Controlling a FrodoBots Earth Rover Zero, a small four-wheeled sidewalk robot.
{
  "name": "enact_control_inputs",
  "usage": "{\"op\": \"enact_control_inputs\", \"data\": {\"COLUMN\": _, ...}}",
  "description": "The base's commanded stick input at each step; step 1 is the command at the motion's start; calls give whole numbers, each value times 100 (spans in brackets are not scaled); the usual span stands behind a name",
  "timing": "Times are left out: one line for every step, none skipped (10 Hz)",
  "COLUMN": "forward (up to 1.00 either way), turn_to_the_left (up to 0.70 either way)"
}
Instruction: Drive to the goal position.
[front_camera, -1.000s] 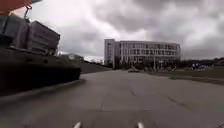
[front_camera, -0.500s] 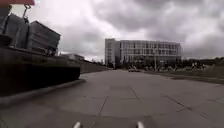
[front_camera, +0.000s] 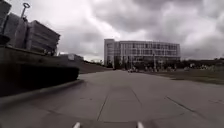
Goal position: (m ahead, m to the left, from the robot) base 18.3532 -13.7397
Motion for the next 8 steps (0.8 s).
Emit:
{"op": "enact_control_inputs", "data": {"forward": 85, "turn_to_the_left": -33}}
{"op": "enact_control_inputs", "data": {"forward": 85, "turn_to_the_left": -33}}
{"op": "enact_control_inputs", "data": {"forward": 85, "turn_to_the_left": -5}}
{"op": "enact_control_inputs", "data": {"forward": 85, "turn_to_the_left": 1}}
{"op": "enact_control_inputs", "data": {"forward": 85, "turn_to_the_left": 1}}
{"op": "enact_control_inputs", "data": {"forward": 85, "turn_to_the_left": 1}}
{"op": "enact_control_inputs", "data": {"forward": 85, "turn_to_the_left": 1}}
{"op": "enact_control_inputs", "data": {"forward": 85, "turn_to_the_left": 1}}
